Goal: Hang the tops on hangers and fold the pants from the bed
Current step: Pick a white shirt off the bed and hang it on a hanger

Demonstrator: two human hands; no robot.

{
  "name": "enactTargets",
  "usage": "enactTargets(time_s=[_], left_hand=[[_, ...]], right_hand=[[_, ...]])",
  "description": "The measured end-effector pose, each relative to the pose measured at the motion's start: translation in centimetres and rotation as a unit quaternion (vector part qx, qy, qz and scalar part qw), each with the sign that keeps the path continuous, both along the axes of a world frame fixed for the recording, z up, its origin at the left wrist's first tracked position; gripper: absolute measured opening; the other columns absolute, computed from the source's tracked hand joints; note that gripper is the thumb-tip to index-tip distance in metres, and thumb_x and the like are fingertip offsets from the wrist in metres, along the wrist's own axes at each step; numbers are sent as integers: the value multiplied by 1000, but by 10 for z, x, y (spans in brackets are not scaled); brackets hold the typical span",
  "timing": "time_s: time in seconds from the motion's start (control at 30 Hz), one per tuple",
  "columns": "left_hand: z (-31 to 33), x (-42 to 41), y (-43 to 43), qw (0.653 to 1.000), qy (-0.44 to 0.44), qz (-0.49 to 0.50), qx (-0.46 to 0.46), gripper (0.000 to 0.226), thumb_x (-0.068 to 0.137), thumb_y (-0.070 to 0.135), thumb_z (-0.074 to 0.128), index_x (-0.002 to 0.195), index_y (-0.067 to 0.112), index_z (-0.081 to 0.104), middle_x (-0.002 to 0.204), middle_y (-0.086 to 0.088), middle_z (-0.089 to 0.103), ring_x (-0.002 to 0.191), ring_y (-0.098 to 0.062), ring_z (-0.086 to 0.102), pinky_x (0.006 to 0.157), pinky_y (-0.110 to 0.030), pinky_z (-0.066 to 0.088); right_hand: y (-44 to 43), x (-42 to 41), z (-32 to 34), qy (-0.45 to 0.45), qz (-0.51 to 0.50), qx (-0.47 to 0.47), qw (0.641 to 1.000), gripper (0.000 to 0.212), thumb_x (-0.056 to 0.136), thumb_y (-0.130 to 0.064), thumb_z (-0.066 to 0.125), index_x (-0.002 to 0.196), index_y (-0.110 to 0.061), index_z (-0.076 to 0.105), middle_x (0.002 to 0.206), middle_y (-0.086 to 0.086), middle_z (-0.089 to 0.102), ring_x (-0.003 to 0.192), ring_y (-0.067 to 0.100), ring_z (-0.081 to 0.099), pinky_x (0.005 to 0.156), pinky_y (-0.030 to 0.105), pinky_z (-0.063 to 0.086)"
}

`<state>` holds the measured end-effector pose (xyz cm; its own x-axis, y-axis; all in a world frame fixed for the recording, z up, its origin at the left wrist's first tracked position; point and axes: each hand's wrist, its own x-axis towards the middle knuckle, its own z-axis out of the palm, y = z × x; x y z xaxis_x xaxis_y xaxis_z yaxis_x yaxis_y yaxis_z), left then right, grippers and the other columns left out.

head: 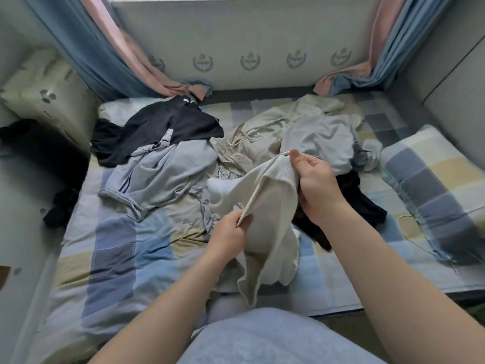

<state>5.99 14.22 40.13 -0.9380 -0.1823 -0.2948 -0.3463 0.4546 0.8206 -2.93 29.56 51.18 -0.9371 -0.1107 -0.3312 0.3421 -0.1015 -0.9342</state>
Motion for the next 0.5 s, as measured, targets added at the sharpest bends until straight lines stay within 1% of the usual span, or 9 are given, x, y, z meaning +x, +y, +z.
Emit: enactTargets(time_s=[0.07,0.13,0.17,0.23,0.27,0.33,0.4,0.43,0.5], left_hand=[[7,-8,-6,999,28,18,24,38,103,32,51,67,19,47,60,11,46,60,-14,44,61,-35,33],[18,-13,-8,997,59,31,49,36,101,26,48,66,22,51,56,14,47,56,-6,41,59,-32,34],[25,-16,-9,994,78,44,64,34,99,22,46,67,25,56,55,17,50,54,-2,42,57,-27,35],[42,-23,-11,984,120,90,96,34,100,11,44,75,24,63,62,19,56,58,2,45,59,-23,39],[52,-27,-14,977,142,113,110,36,101,7,43,77,23,65,65,19,58,61,2,47,60,-22,41],[74,-35,-18,967,170,134,134,47,103,8,44,63,28,59,57,20,51,54,4,42,52,-16,38],[95,-40,-18,963,164,146,158,54,105,19,46,52,31,50,48,19,40,46,2,34,44,-15,31],[104,-42,-18,961,154,150,172,54,105,25,48,52,31,51,49,18,40,45,0,36,44,-15,32],[118,-44,-16,954,142,157,212,47,105,29,49,60,27,61,56,11,57,54,-5,53,52,-19,44]], right_hand=[[11,-11,-1,-49,-54,-36,997,32,103,-26,55,105,1,72,92,18,71,80,27,67,72,38,60],[23,-18,-4,-84,-67,-80,991,25,103,-18,52,94,-10,74,83,7,73,75,20,66,67,30,57],[28,-19,-5,-94,-62,-90,990,23,103,-15,51,93,-15,71,83,3,72,76,17,64,70,31,54],[36,-21,-9,-101,-56,-64,991,11,101,-16,54,102,-22,63,99,-2,71,91,17,63,77,33,51],[38,-20,-10,-95,-46,-41,994,12,100,-17,57,109,-24,60,111,-1,68,101,18,61,80,35,51],[37,-14,-12,-70,-10,4,997,23,98,-18,61,119,-26,56,126,0,63,114,20,60,88,39,51],[31,-2,-11,-20,50,45,998,25,97,-15,63,120,-23,58,125,-1,67,113,19,63,95,43,50],[26,5,-10,11,82,60,995,23,96,-13,64,118,-20,60,120,-1,70,110,18,65,94,41,51],[16,19,-12,55,154,62,985,18,93,-12,68,110,-16,63,110,1,75,100,17,69,86,35,53]])
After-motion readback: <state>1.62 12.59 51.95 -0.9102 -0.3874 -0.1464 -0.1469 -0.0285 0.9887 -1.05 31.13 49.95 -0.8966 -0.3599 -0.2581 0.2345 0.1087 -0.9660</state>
